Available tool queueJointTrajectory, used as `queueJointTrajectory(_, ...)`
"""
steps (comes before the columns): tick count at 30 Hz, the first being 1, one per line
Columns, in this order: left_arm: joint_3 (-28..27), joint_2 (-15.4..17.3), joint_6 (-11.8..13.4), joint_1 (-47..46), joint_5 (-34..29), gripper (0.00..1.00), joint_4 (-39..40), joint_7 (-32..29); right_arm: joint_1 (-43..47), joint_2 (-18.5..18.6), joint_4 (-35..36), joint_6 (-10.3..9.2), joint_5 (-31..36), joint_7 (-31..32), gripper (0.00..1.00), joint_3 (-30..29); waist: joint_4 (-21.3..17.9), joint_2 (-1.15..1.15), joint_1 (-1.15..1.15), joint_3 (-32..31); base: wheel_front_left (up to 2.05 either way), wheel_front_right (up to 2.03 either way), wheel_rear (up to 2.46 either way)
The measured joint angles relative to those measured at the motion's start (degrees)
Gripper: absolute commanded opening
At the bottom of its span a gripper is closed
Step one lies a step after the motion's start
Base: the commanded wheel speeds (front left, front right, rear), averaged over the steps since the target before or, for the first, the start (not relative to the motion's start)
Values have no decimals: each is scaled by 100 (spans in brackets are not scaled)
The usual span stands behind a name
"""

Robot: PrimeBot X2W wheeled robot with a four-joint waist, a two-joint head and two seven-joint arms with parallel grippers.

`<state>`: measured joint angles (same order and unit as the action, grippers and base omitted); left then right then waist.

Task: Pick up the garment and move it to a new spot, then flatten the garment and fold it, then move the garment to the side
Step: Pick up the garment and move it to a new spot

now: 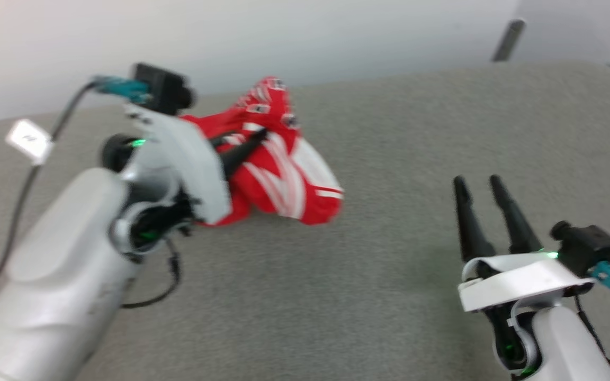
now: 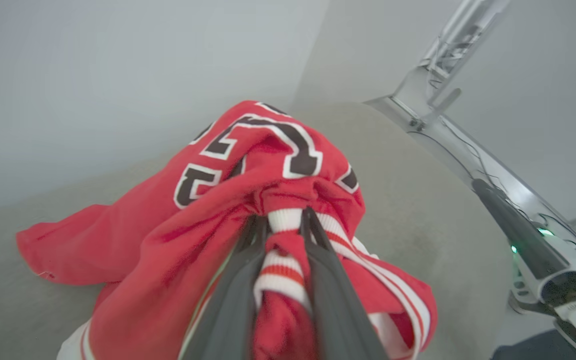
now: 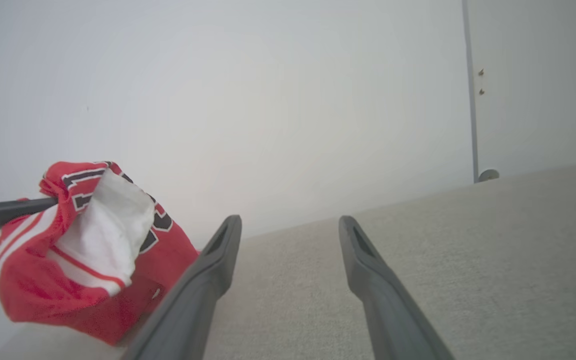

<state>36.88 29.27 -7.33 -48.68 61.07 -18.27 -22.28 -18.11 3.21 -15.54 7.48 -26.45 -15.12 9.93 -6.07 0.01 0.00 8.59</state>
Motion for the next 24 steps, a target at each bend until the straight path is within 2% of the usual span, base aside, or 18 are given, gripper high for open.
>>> queueJointTrajectory(6, 528, -604, 0, -302, 44, 0, 113, -304, 31, -11, 326, 0, -171, 0, 100, -426, -488, 0, 0, 222, 0, 0, 0)
queueJointTrajectory(13, 1048, -1155, 0, -668, 413, 0, -67, -179, 32, -15, 527, 0, -636, 0, 100, -687, -1097, 0, 0, 567, 0, 0, 0)
queueJointTrajectory(16, 1298, -1136, 0, -744, 543, 0, -279, 47, 27, -14, 534, -1, -865, 0, 100, -683, -1358, 0, 0, 734, 0, 0, 0)
queueJointTrajectory(24, 1995, -584, 0, -828, 759, 0, -1289, 293, 24, -16, 549, 0, -1256, 1, 100, -555, -1997, 0, 0, 1143, 0, 0, 0)
